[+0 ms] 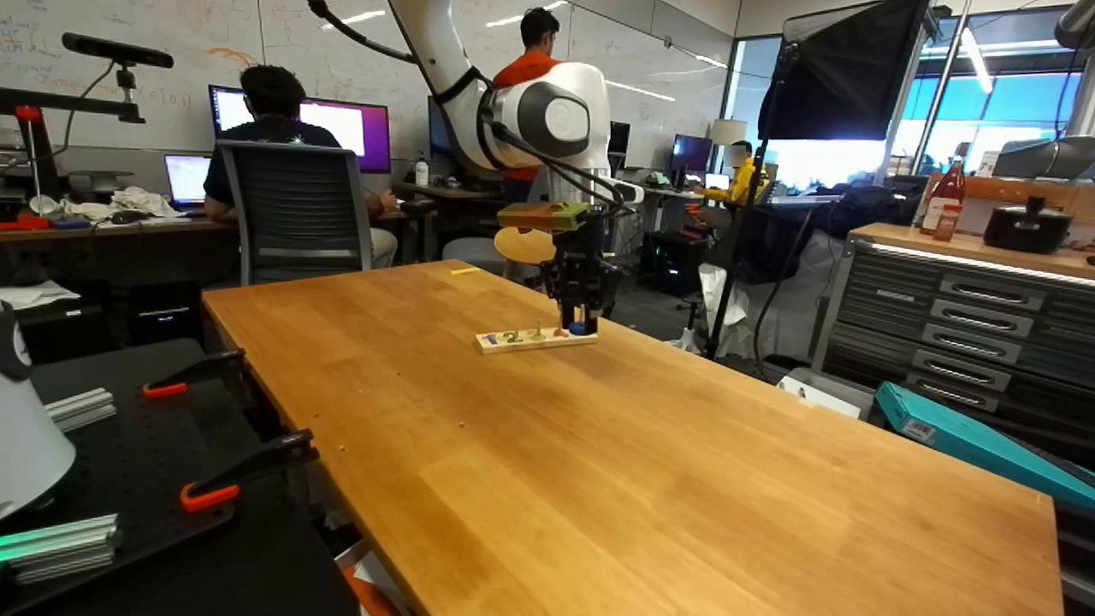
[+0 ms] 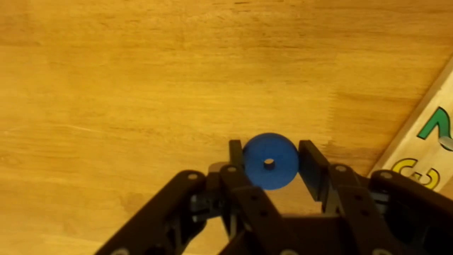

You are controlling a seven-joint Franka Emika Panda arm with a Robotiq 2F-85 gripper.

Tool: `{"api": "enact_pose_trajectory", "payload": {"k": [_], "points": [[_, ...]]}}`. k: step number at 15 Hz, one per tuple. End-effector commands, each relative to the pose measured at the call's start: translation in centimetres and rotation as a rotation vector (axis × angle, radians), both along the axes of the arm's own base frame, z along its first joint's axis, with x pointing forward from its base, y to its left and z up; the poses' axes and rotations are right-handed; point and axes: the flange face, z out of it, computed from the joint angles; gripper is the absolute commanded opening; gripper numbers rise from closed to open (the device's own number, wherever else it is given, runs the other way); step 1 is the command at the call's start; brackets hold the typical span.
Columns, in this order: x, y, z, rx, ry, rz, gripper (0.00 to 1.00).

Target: Pick up the blue object from the wooden holder and put it on the table.

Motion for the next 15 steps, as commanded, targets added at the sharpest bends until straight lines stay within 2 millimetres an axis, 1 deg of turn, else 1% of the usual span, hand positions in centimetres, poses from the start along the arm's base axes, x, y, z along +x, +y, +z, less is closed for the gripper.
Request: {"api": "enact_pose_trajectory", "payload": {"k": [1, 2, 3, 4, 5, 6, 7, 8, 10, 12, 15], "points": [[0.7, -1.2, -1.8, -0.03, 0.02, -0.027, 0.19], [0.7, -1.2, -2.3, -0.029, 0.029, -0.03, 0.21], [0.8, -1.1, -2.4, -0.024, 0.033, -0.035, 0.68], [1.0, -0.8, -2.2, -0.018, 0.032, -0.034, 0.69], [1.3, -0.3, -1.8, -0.01, 0.029, -0.031, 0.74], [1.5, 0.2, -1.1, -0.002, 0.023, -0.025, 0.83], [1.8, 1.0, 0.0, 0.006, 0.013, -0.013, 0.89], [2.1, 1.6, 1.0, 0.012, 0.006, -0.002, 0.99], [2.6, 3.4, 3.8, 0.027, -0.013, 0.029, 1.0], [2.6, 5.6, 7.9, 0.05, -0.02, 0.064, 1.0], [2.0, 8.1, 13.8, 0.082, -0.006, 0.103, 1.0]]}}
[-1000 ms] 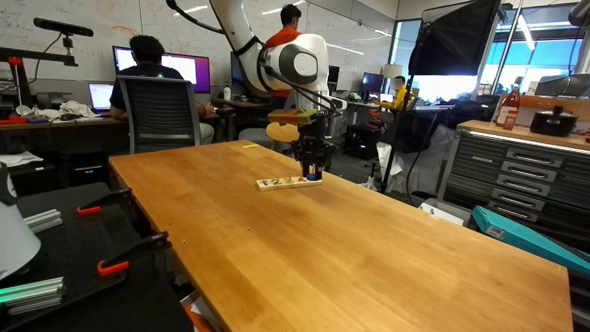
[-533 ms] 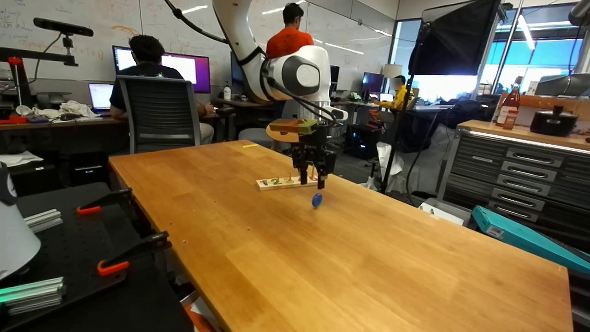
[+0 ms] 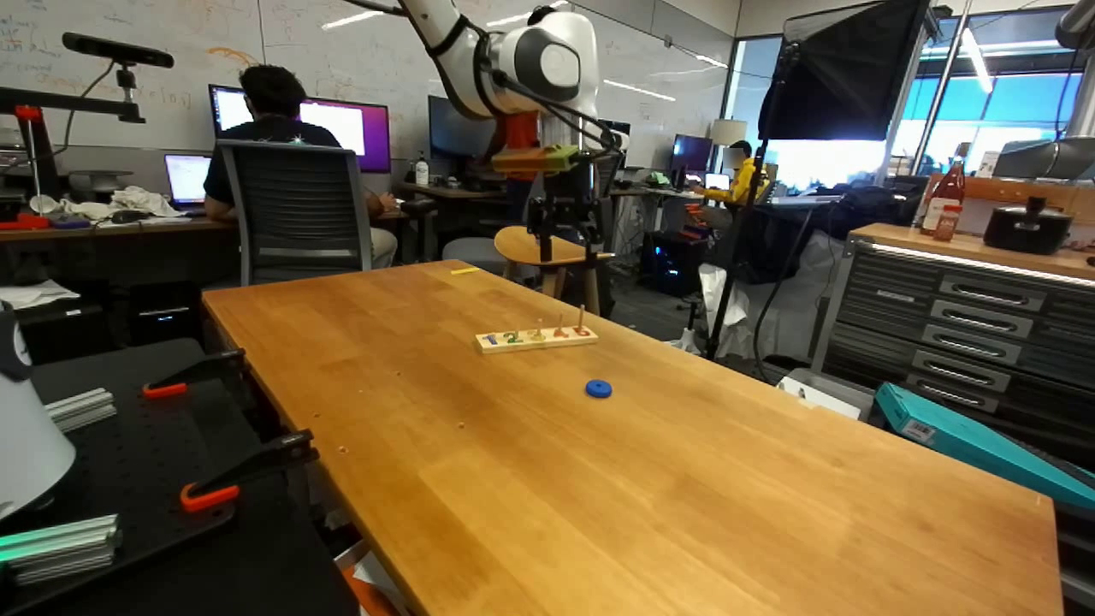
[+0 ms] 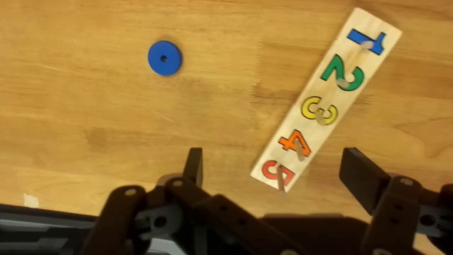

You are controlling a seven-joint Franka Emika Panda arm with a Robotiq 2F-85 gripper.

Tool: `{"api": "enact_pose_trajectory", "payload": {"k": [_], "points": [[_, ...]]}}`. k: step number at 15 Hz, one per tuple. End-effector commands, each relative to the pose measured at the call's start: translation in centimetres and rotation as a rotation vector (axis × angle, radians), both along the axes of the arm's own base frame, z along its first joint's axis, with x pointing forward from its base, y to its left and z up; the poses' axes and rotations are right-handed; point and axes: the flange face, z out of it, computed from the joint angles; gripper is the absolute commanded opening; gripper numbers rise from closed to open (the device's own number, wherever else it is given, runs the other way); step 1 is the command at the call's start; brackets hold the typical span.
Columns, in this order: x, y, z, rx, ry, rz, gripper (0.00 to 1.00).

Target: Pick up the blue object from the wooden holder and put it on the table.

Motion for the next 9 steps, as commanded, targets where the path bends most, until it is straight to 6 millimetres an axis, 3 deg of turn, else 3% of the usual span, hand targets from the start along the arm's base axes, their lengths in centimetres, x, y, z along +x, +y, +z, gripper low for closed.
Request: {"api": "enact_pose_trajectory", "payload": {"k": [1, 5, 6, 9], "points": [[-1.3, 2.4, 8.1, 0.041, 0.039, 0.045, 1.0], [-3.3, 2.7, 15.0, 0.042, 0.125, 0.045, 1.0], [-2.5, 2.9, 12.2, 0.023, 0.094, 0.033, 1.0], [-3.4, 2.8, 14.8, 0.021, 0.109, 0.034, 1.0]]}}
